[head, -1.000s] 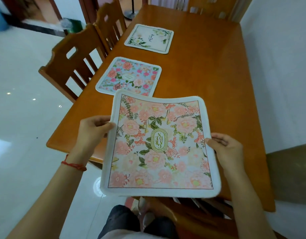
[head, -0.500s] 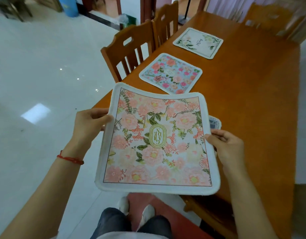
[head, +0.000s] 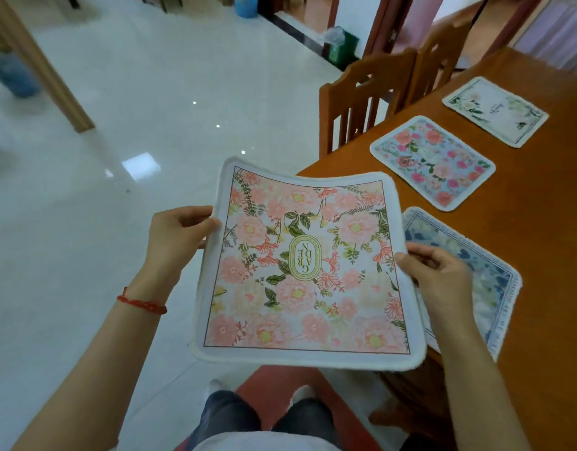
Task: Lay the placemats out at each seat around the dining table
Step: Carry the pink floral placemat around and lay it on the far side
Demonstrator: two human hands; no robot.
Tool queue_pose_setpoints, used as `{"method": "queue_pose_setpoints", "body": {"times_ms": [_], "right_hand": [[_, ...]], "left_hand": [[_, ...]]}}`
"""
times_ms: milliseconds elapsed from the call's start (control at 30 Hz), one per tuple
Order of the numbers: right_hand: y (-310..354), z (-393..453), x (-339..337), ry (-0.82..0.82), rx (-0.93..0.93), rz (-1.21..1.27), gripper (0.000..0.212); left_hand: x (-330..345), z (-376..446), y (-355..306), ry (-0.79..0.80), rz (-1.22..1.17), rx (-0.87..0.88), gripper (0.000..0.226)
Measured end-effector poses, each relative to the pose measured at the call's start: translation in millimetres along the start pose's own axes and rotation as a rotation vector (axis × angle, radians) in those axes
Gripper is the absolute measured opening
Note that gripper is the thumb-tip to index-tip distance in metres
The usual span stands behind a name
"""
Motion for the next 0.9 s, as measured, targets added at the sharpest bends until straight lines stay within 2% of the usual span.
{"method": "queue_pose_setpoints", "body": {"times_ms": [300,467,733,900], "right_hand": [[28,-16,160,0.189,-0.03,-0.066,0.014],[39,-18,244,0.29,-0.012,-0.132,0.016],[54,4,343,0.425,-0.067,-0.151,0.012],[64,46,399,0.495,-0.073,-0.17,0.022]], "left_hand": [[-152,12,52,-0.208,-0.057,-0.079,0.017],[-223,16,82,-0.354,-0.066,-0.145,0.026],[-288,34,107,-0.519,-0.079,-0.234,0.027],[-308,73,111,-0.583,-0.081,-0.272,0.026]]}}
Point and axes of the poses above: each hand's wrist, its own z-axis towards the middle knuckle, its own x-axis out of the palm, y = z × x, the point moved 5 cm from there along z, towards the middle knuckle, and after that the axes turned 4 degrees about y, right-handed, at the moved point
